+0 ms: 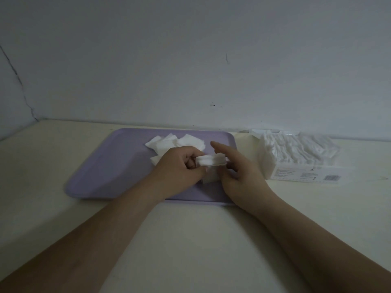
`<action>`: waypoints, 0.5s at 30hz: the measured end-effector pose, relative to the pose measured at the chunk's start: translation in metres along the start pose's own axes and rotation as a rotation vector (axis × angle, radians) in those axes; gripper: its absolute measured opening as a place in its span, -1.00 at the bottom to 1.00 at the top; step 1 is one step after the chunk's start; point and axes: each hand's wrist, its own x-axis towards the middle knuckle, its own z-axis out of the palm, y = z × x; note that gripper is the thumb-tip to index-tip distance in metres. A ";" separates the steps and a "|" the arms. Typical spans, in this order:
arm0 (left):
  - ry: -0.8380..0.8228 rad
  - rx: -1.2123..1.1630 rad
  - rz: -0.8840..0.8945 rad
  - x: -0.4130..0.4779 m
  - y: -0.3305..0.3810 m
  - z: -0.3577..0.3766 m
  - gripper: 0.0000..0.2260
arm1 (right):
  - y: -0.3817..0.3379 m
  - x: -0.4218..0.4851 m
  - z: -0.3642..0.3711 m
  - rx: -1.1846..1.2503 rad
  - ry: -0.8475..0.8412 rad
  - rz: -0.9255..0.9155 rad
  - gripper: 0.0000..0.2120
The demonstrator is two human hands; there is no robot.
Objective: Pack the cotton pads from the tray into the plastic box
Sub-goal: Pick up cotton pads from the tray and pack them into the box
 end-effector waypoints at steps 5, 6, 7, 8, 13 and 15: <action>0.072 0.062 0.064 0.000 0.008 0.004 -0.80 | 0.005 0.001 0.003 -0.224 -0.008 -0.063 -0.56; 0.166 0.177 0.112 0.002 0.009 0.002 -0.76 | 0.005 0.001 0.003 -0.201 0.028 -0.028 -0.60; 0.240 0.366 0.169 0.003 0.008 -0.002 -0.72 | 0.005 0.001 0.003 -0.182 0.066 0.013 -0.63; 0.268 0.561 0.214 0.004 0.007 -0.005 -0.67 | 0.004 0.002 0.001 -0.169 0.104 0.061 -0.66; 0.003 0.754 0.184 0.003 0.001 -0.008 -0.61 | 0.006 0.005 -0.001 -0.129 0.252 0.212 -0.70; 0.095 0.687 0.248 0.004 0.001 -0.007 -0.77 | 0.005 0.006 -0.003 -0.136 0.256 0.232 -0.69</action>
